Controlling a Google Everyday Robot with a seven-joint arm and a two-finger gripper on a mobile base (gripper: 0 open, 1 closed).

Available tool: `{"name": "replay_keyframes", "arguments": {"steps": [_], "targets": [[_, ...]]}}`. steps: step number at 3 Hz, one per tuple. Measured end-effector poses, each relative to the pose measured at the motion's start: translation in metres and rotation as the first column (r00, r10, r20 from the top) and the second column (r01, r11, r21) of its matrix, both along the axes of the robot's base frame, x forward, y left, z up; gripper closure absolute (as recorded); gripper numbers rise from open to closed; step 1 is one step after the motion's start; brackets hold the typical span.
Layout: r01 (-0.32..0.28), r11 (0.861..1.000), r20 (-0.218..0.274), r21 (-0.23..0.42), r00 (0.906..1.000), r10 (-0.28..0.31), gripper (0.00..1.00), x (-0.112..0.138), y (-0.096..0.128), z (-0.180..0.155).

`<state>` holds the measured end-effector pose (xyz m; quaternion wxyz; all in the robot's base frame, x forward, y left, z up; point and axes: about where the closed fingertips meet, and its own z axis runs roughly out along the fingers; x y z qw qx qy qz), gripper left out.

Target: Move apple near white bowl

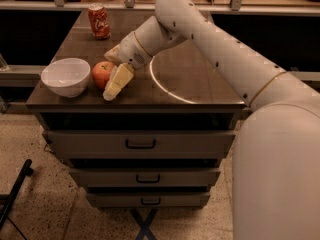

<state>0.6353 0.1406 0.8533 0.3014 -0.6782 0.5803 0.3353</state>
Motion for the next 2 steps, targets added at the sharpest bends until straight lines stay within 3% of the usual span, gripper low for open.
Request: {"name": "replay_keyframes", "arguments": {"steps": [1, 2], "targets": [[0.01, 0.994, 0.024, 0.108, 0.9996, -0.013, 0.0, 0.009, -0.023, 0.018], [0.024, 0.979, 0.065, 0.201, 0.9971, -0.038, 0.0, 0.018, -0.056, 0.038]]}}
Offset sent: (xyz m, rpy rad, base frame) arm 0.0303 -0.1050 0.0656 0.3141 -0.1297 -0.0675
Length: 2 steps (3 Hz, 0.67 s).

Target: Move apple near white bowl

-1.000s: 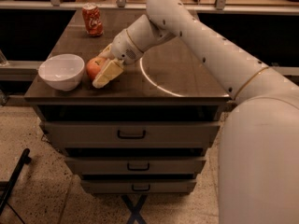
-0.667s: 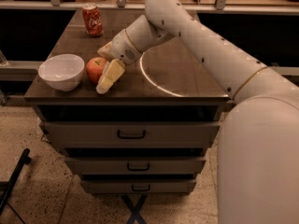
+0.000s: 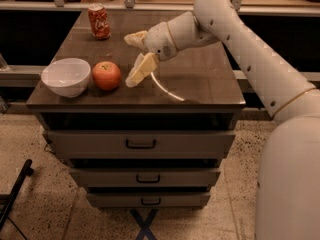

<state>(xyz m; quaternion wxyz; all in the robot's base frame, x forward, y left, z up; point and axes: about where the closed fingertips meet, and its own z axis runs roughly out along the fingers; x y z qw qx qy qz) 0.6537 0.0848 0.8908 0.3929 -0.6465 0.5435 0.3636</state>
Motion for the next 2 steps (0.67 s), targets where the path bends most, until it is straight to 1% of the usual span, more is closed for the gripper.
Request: {"name": "replay_keyframes", "arguments": {"steps": [1, 2], "targets": [[0.084, 0.996, 0.065, 0.026, 0.9942, -0.085, 0.0, 0.0072, -0.0453, 0.0215], [0.084, 0.996, 0.065, 0.026, 0.9942, -0.085, 0.0, 0.0072, -0.0453, 0.0215]]}}
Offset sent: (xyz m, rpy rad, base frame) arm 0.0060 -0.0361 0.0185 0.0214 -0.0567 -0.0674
